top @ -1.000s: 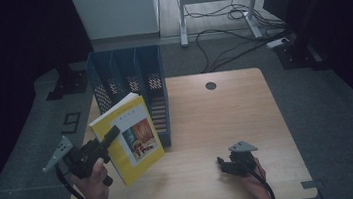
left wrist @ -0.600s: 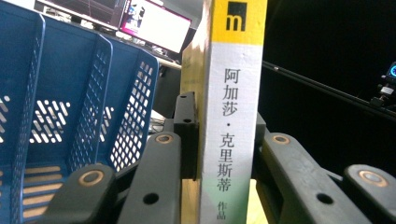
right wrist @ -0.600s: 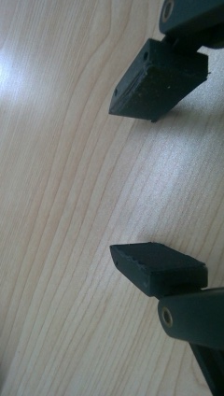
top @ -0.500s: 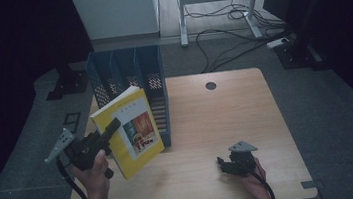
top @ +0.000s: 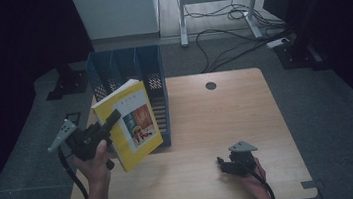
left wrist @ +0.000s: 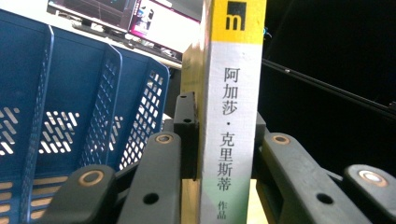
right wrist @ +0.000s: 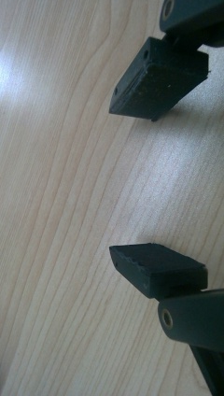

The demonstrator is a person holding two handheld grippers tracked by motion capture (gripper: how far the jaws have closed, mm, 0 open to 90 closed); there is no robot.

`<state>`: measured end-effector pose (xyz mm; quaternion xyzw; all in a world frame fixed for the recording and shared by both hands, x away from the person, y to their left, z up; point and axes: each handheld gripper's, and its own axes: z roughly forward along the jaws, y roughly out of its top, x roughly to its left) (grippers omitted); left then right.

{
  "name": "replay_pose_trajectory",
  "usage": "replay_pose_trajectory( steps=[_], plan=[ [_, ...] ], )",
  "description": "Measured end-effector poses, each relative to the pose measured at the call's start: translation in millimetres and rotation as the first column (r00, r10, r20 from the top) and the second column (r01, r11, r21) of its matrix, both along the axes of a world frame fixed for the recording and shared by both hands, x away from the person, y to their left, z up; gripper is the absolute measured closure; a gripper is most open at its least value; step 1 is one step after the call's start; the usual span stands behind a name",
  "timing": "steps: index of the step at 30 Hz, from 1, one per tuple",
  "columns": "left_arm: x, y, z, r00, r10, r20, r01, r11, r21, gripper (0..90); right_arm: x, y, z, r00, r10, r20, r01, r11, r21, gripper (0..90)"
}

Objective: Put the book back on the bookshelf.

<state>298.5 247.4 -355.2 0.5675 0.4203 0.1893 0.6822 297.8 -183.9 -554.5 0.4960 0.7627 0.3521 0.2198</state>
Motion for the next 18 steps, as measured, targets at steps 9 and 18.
replay_pose_trajectory(
  steps=[9, 18],
  plan=[
    [12.2, -4.1, 3.2, 0.9997, 0.023, -0.006, -0.023, 0.9997, 0.010, 75.2, 0.0, 0.0, 0.0, 1.0000, -0.001, 0.000, 0.001, 1.000, 0.000, 26.3],
    [20.6, -12.9, 7.2, 0.9996, 0.027, -0.001, -0.027, 0.9994, 0.023, 75.2, 0.0, 0.1, 0.0, 1.0000, -0.001, -0.001, 0.001, 1.000, 0.000, 26.3]
  ],
)
